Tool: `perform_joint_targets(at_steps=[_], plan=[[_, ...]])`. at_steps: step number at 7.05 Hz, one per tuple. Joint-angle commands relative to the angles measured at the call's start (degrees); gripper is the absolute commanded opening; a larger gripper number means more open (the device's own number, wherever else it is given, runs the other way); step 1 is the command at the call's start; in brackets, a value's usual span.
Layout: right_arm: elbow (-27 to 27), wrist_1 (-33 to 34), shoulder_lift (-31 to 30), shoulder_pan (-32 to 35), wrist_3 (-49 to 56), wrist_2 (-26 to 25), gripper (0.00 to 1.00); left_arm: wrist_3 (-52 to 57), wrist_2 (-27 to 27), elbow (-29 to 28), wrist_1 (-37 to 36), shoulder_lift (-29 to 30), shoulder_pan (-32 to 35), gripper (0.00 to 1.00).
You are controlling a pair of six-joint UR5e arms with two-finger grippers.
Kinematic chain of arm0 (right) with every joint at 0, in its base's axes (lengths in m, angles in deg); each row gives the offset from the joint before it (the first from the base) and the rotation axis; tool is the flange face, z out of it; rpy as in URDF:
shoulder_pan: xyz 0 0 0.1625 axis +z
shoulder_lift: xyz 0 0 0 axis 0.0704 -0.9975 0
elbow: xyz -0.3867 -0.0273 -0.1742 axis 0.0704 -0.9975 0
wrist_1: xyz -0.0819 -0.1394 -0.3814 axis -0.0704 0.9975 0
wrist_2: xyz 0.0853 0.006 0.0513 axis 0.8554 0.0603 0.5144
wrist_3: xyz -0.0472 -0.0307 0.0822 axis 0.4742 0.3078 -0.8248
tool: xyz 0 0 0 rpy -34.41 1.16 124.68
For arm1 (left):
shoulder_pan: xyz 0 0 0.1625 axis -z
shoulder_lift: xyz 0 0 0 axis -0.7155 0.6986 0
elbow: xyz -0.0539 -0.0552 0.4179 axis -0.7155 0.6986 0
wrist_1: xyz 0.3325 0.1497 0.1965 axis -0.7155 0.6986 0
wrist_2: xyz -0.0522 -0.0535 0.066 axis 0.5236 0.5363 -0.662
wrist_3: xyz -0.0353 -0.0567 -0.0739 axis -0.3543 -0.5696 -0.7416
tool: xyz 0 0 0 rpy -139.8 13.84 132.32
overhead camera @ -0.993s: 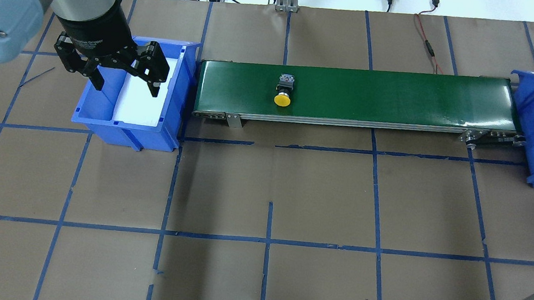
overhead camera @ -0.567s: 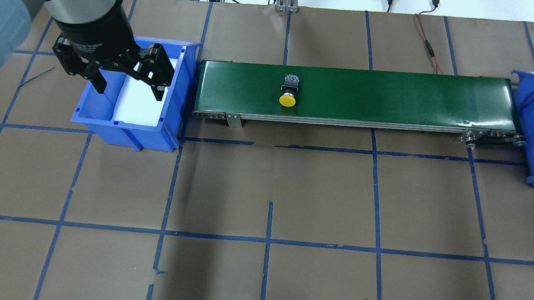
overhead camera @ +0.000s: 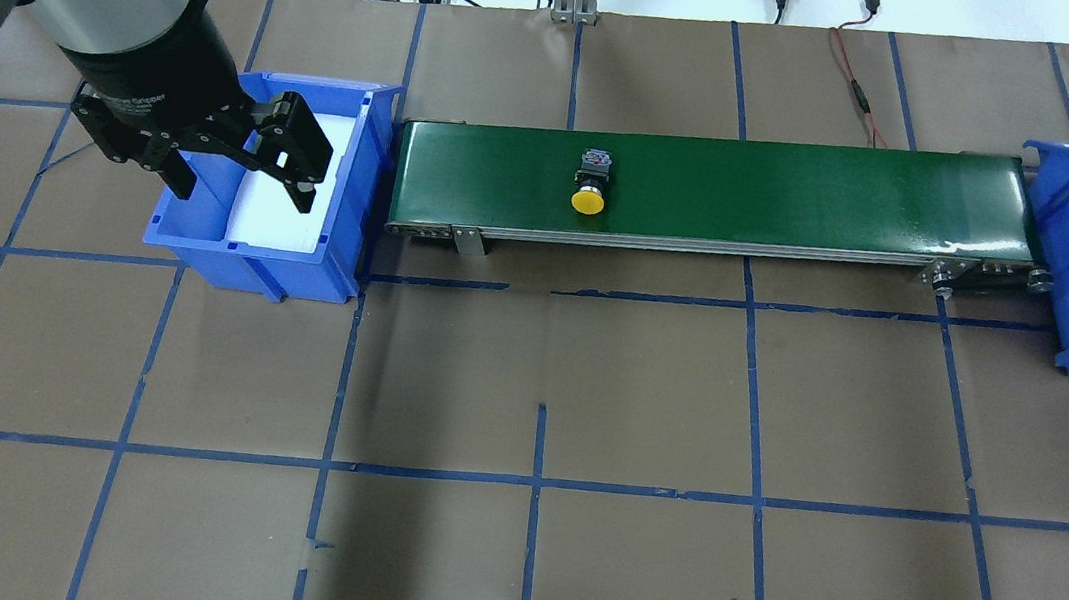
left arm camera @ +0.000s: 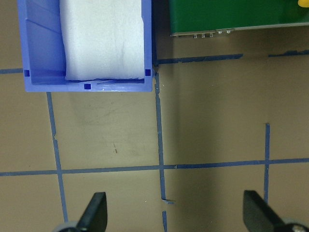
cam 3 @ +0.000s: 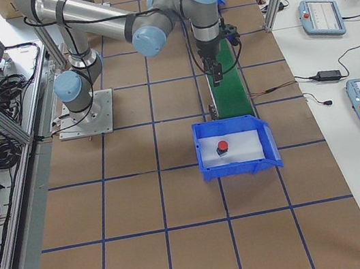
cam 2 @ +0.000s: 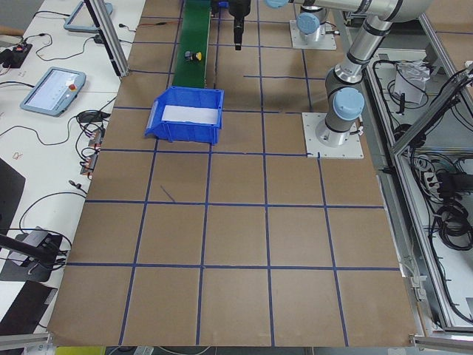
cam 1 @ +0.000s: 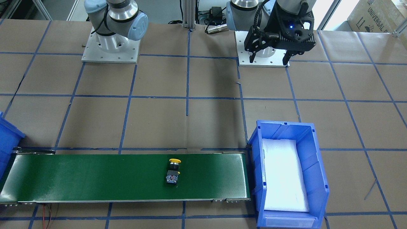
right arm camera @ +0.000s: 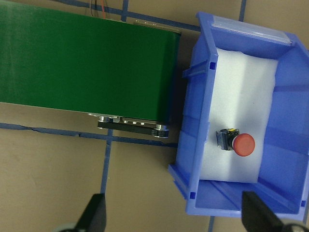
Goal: Transport two buttons from left to right
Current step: 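Move the right gripper back over the yellow button on the belt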
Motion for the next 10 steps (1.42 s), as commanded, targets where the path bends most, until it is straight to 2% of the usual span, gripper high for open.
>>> perform_joint_targets(at_steps=[1,2,3,4,6,9,10], plan=[[0.0,-4.1,-1.4,8.6,-14.1,-0.7,1.0,0.8,-0.2,0.3,-5.5,2.2,-1.2,1.0],[0.1,-6.0,-2.6,14.1,-20.7,-1.3,1.0,1.1,-0.3,0.9,-4.7,2.8,-4.6,1.0],[-0.1,-6.4,-3.4,20.7,-28.6,-1.1,1.0,1.2,0.0,0.6,-0.8,2.6,-7.7,1.0],[-0.1,-6.3,-3.5,24.7,-30.4,-1.0,1.0,1.2,-0.1,0.0,1.1,2.2,-7.7,1.0],[0.5,-5.9,-3.2,28.3,-34.6,1.7,1.0,1.2,0.0,0.2,0.2,2.2,-7.3,1.0],[0.9,-5.6,-2.5,28.6,-34.8,3.0,1.0,1.5,-0.1,0.4,-0.7,2.2,-6.8,1.0],[1.1,-5.8,-2.5,28.5,-34.8,3.0,1.0,1.7,-2.7,0.5,-0.6,1.9,-6.3,1.0]])
